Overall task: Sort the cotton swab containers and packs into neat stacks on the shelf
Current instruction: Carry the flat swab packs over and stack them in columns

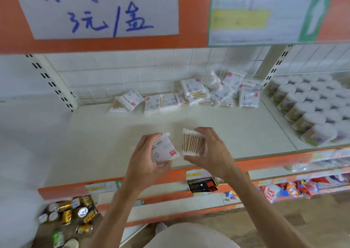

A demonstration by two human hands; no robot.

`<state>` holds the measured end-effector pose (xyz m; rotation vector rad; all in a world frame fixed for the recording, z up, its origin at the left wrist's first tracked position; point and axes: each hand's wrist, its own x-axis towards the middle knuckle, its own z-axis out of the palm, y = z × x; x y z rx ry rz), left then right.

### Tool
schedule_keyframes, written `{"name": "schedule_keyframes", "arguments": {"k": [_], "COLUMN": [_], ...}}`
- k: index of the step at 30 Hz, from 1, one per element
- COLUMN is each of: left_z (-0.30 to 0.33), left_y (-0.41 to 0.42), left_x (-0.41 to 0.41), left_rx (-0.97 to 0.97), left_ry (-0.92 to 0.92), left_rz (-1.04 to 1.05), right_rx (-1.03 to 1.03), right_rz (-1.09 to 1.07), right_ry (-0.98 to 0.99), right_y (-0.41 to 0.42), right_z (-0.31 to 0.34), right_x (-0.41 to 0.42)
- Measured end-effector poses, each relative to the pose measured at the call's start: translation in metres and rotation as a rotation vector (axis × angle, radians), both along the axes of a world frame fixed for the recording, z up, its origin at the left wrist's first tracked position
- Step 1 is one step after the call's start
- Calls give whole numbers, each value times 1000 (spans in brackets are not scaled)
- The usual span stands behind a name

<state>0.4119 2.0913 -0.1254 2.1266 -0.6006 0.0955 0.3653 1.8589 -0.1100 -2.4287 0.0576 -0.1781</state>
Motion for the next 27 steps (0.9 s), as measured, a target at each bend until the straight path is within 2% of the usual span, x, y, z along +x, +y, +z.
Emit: {"name": "schedule_keyframes", "arguments": {"k": [5,9,13,18,27], "left_z": [29,37,27,7,-9], "left_y": [-53,-112,-167,-234,-345], "left_x": [-43,-82,-124,-185,-246], "left_rx": [99,93,97,121,238], "left_ry": [-105,-64,-28,-13,8], "left_rz": [-178,-332,-459,-595,-830], "right_rx": [5,14,62,43,24], "right_rz": [-42,-153,-318,-407,-580], "right_ry": [-30,-44,-23,57,54], "right_y": [-43,-91,-138,-187,-258], "right_z": [31,41,42,30,21], "right_x": [-75,-145,-214,-297,-383]}}
